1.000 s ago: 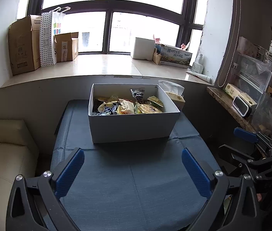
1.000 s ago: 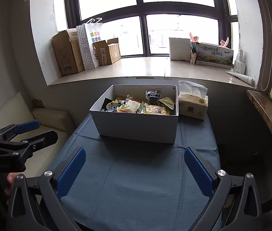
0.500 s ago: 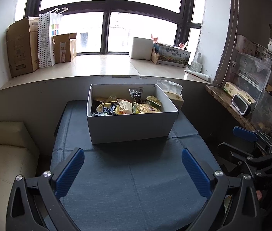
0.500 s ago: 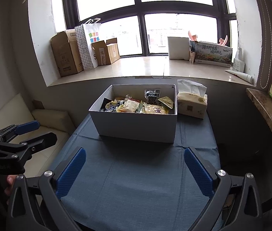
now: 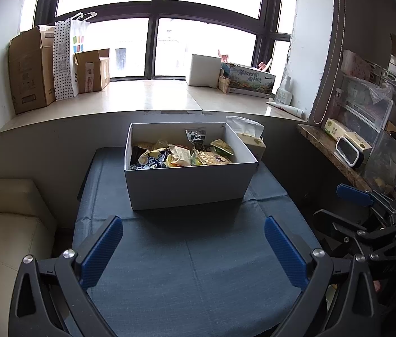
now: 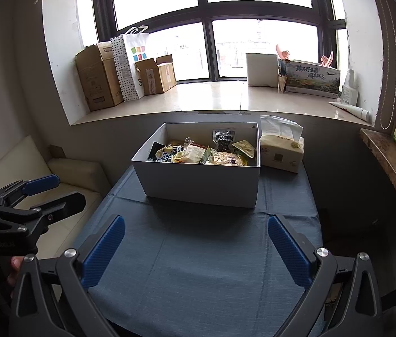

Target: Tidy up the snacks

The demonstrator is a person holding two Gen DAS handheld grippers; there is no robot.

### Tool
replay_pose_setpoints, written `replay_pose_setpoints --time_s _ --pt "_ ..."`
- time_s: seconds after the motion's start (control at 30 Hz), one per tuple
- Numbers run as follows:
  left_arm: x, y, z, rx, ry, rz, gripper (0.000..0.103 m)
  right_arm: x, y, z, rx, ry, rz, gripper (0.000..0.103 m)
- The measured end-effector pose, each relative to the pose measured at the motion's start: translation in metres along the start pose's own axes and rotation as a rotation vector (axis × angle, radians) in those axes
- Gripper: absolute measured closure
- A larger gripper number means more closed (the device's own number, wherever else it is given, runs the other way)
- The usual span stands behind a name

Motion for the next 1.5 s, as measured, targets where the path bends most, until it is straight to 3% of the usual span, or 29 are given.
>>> replay_pose_setpoints --time_s 1.5 --pt "0.0008 -0.0035 0.0004 0.01 -0.008 -0.015 0.0 -0.0009 -0.0018 -0.003 0.006 0.004 0.0 0.0"
Point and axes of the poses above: each gripper's, at about its wrist camera, not at the fingertips, and x roughly the way its jaws point, z to its right, y to its top, the point moved 7 cm from there along x, roughly the way its jaws point, and after that the axes turned 6 degrees about z, right-handed, at the moved point
